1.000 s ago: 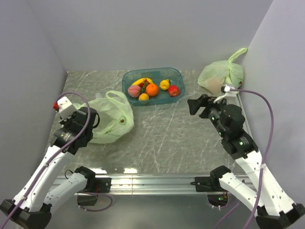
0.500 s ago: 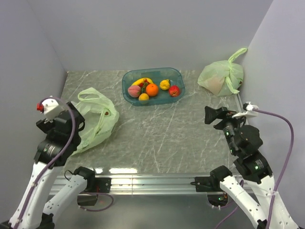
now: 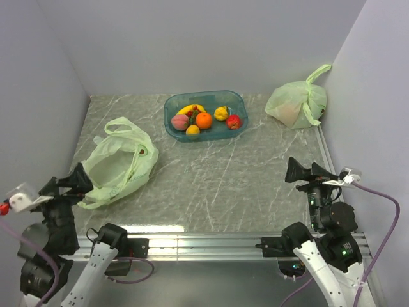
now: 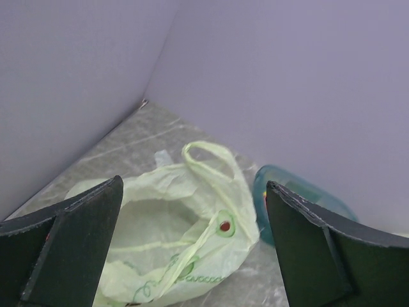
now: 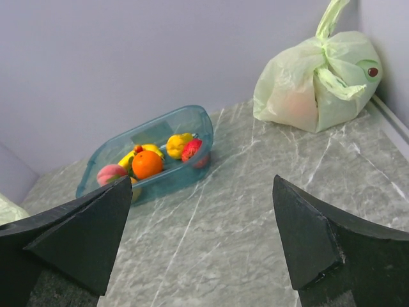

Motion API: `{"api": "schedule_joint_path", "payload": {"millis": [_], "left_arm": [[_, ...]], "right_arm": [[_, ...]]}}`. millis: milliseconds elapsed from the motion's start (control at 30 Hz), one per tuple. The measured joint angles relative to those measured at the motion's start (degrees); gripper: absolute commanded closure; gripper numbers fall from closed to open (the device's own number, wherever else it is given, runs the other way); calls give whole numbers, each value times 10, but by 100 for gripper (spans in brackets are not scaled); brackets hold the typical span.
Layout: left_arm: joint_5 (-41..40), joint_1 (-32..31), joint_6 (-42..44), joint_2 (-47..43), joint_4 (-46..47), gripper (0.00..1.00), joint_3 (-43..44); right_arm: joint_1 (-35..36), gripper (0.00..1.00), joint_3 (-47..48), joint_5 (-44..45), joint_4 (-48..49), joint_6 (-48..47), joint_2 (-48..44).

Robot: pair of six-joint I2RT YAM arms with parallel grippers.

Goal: Untie the knot of the plastic bag and take out the fruit

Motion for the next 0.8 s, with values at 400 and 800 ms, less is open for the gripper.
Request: {"api": "schedule_joint_path", "payload": {"millis": [400, 800], "left_arm": [[-6, 0, 5, -68, 43, 1, -36], [-19, 0, -4, -68, 54, 1, -55]], "right_arm": [[0, 2, -13, 19, 9, 0, -16], [0, 1, -13, 24, 9, 0, -8]]}}
